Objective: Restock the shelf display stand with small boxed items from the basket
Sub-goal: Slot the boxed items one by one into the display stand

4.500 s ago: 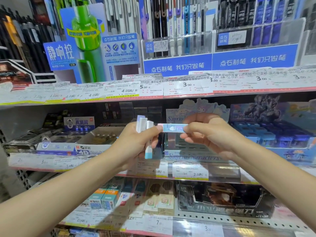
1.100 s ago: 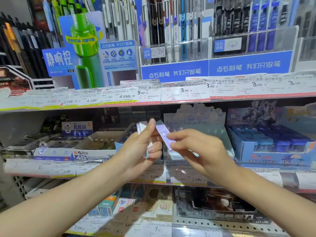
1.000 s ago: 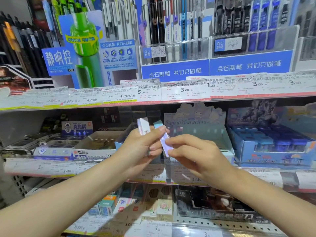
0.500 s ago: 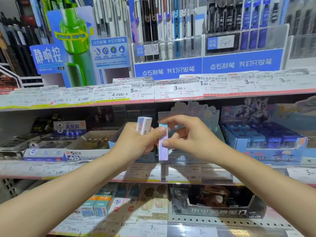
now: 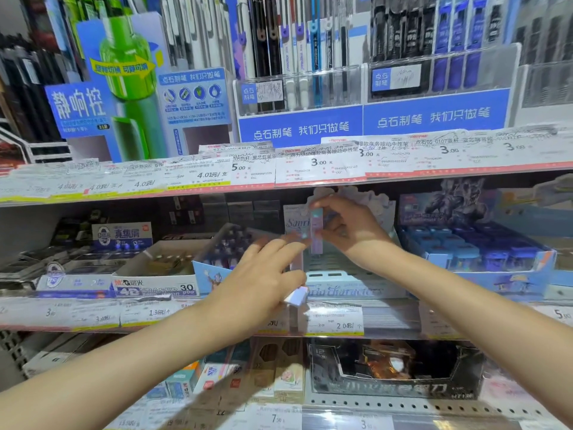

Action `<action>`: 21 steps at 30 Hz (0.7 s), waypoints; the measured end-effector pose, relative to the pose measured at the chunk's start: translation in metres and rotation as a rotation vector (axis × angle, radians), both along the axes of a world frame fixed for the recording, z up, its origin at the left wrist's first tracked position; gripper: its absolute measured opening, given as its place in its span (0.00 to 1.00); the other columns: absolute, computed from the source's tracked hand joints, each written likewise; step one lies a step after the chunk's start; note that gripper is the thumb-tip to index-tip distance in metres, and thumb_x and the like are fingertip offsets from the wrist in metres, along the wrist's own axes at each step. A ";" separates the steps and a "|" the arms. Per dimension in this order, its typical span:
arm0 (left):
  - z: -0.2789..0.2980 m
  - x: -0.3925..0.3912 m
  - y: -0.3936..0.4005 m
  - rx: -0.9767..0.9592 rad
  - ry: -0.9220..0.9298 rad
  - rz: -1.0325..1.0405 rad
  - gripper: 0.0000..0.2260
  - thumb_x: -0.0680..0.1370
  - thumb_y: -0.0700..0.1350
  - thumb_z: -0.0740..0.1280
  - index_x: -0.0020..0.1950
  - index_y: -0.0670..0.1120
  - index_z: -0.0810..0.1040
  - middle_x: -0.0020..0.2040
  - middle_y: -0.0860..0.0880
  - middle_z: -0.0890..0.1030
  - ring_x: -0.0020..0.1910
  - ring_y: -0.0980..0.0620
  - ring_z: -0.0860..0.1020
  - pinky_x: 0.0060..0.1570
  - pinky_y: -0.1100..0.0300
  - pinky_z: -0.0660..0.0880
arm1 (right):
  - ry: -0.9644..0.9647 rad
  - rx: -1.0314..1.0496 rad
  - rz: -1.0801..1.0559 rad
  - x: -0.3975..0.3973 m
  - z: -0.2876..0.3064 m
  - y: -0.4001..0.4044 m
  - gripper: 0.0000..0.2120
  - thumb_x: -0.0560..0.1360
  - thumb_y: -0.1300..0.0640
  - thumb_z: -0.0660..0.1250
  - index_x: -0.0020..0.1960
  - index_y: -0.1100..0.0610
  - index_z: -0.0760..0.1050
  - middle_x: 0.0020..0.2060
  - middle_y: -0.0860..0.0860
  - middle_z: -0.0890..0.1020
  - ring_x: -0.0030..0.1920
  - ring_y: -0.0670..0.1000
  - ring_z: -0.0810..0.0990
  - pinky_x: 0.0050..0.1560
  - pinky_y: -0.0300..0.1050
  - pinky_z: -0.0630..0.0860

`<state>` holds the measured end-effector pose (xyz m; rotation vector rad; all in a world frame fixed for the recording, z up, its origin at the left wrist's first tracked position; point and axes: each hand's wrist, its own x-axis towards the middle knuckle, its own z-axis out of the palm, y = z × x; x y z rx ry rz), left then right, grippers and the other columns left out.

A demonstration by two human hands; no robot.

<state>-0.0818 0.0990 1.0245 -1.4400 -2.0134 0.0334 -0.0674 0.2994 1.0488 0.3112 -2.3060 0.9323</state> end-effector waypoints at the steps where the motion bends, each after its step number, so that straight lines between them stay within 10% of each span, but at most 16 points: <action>1: 0.000 -0.001 0.001 -0.008 -0.017 0.029 0.12 0.61 0.36 0.71 0.42 0.45 0.77 0.60 0.39 0.77 0.54 0.43 0.70 0.44 0.50 0.74 | 0.005 0.016 -0.004 -0.001 -0.001 -0.001 0.17 0.70 0.67 0.69 0.58 0.59 0.74 0.42 0.33 0.70 0.40 0.55 0.76 0.46 0.43 0.74; 6: -0.005 -0.007 0.002 -0.062 -0.154 0.136 0.06 0.73 0.39 0.67 0.50 0.45 0.76 0.62 0.41 0.73 0.57 0.41 0.72 0.51 0.49 0.71 | -0.045 0.062 -0.022 -0.004 -0.007 -0.002 0.17 0.71 0.65 0.68 0.59 0.55 0.74 0.39 0.41 0.73 0.39 0.50 0.75 0.45 0.39 0.73; 14: -0.001 -0.005 -0.001 -0.057 -0.103 0.069 0.09 0.66 0.38 0.73 0.38 0.45 0.73 0.44 0.44 0.74 0.40 0.45 0.72 0.35 0.56 0.65 | -0.077 0.010 -0.003 -0.004 -0.011 0.001 0.16 0.71 0.66 0.68 0.57 0.55 0.75 0.42 0.47 0.76 0.37 0.48 0.75 0.38 0.26 0.71; 21: -0.003 -0.007 0.001 -0.073 -0.134 0.093 0.12 0.66 0.40 0.76 0.40 0.48 0.73 0.51 0.41 0.78 0.46 0.41 0.77 0.37 0.52 0.75 | -0.028 0.122 -0.027 -0.004 -0.013 0.002 0.14 0.69 0.65 0.69 0.54 0.57 0.77 0.39 0.46 0.75 0.40 0.51 0.77 0.45 0.42 0.76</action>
